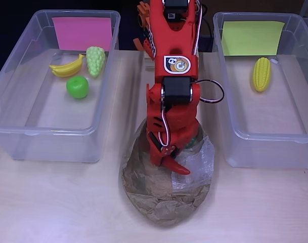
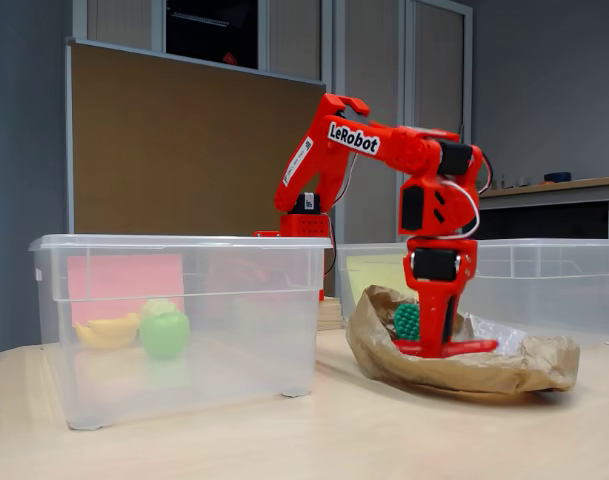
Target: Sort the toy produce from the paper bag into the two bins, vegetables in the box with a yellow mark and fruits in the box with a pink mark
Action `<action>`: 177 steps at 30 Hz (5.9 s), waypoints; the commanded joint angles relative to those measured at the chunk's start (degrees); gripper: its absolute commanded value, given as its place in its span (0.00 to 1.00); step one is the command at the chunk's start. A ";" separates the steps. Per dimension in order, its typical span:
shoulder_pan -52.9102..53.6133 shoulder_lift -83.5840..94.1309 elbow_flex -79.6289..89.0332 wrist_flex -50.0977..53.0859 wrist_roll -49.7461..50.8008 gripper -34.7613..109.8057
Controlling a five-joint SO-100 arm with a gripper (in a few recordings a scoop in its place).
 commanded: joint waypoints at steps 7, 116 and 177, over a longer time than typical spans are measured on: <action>1.05 4.22 -21.71 20.74 -1.49 0.25; -7.21 25.31 23.20 4.75 10.11 0.54; -10.46 38.58 -3.96 28.12 7.29 0.29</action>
